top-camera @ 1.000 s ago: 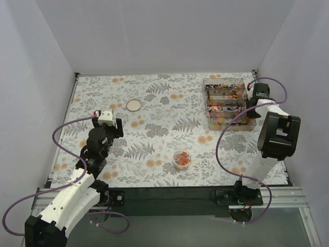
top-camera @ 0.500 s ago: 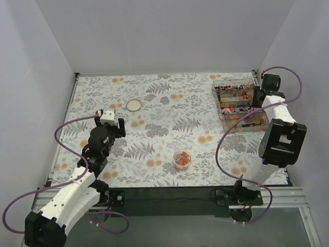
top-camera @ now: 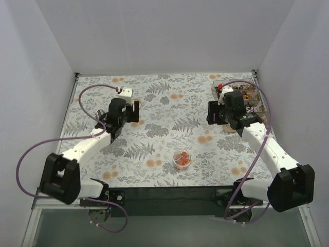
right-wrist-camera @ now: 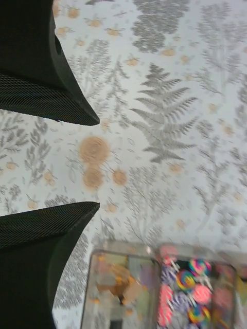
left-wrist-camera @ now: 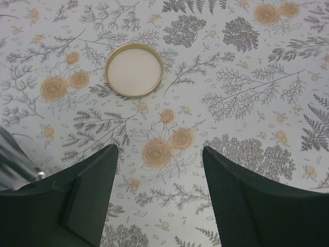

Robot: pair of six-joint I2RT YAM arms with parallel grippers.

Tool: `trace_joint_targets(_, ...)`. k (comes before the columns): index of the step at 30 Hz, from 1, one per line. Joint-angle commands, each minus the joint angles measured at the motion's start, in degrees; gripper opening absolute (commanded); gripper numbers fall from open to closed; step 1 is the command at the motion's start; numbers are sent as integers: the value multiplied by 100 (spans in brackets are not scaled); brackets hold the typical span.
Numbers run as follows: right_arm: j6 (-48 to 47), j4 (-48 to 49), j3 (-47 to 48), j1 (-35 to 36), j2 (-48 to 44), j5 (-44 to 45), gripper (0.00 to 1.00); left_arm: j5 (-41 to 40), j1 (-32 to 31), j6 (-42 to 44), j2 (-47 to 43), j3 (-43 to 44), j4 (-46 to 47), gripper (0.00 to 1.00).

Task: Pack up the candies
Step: Move the storage box to the center of the board, then pick up the bottle lid at the center of the board.

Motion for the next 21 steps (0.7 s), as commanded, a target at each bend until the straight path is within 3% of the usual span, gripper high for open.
trace_joint_targets(1, 445, -211, -483, 474, -441, -420, 67, 90, -17, 18, 962, 791, -262, 65)
trace_joint_targets(6, 673, -220, -1231, 1037, -890, -507, 67, -24, -8, 132, 2397, 1802, -403, 54)
trace_joint_targets(12, 770, -203, -1670, 1223, -1216, -701, 68, -155, 53, 256, 3838, 3059, -675, 42)
trace_joint_targets(13, 762, -203, -1706, 1232, -1277, -727, 67, -164, 79, 273, 3945, 3165, -701, 39)
trace_joint_targets(21, 656, -45, -2014, 1276, -1453, -1184, 67, -252, 176, 414, 4500, 3596, -675, 38)
